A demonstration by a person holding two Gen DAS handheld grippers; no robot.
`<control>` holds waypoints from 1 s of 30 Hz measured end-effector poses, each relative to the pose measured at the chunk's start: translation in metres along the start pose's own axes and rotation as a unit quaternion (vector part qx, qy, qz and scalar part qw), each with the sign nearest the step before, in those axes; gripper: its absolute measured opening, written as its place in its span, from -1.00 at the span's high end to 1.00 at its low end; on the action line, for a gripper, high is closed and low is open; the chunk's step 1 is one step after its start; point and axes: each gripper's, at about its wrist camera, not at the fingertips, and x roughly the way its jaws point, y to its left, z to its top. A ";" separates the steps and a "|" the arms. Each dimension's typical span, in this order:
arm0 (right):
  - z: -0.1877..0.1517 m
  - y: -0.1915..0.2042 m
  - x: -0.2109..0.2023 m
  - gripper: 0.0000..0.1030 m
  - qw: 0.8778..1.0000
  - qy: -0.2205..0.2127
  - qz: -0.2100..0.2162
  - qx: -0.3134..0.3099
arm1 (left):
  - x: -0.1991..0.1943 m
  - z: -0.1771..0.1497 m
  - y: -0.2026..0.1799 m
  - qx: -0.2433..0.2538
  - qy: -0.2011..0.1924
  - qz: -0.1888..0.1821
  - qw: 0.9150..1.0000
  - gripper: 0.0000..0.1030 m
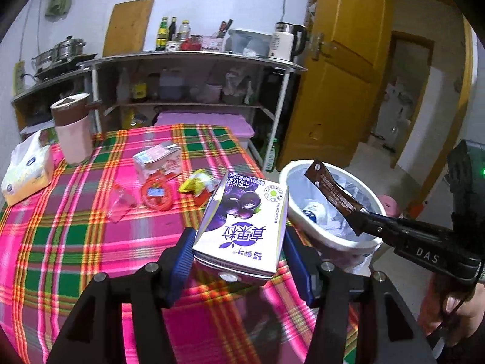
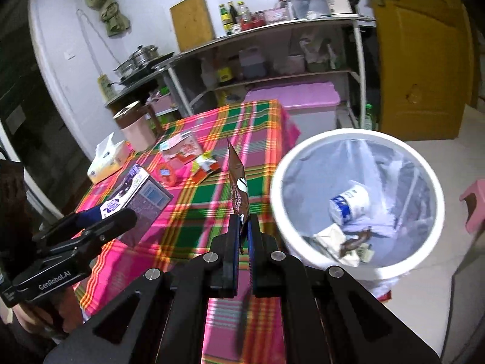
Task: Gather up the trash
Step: 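Carry the juice box and brown wrapper over the bin with both grippers, then open both grippers to drop the juice box and wrapper into the bin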
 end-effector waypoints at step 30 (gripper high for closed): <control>0.000 -0.113 -0.009 0.90 0.992 0.006 -0.092 0.083 | 0.110 0.042 -0.099 0.074 0.038 -0.086 0.993 -0.13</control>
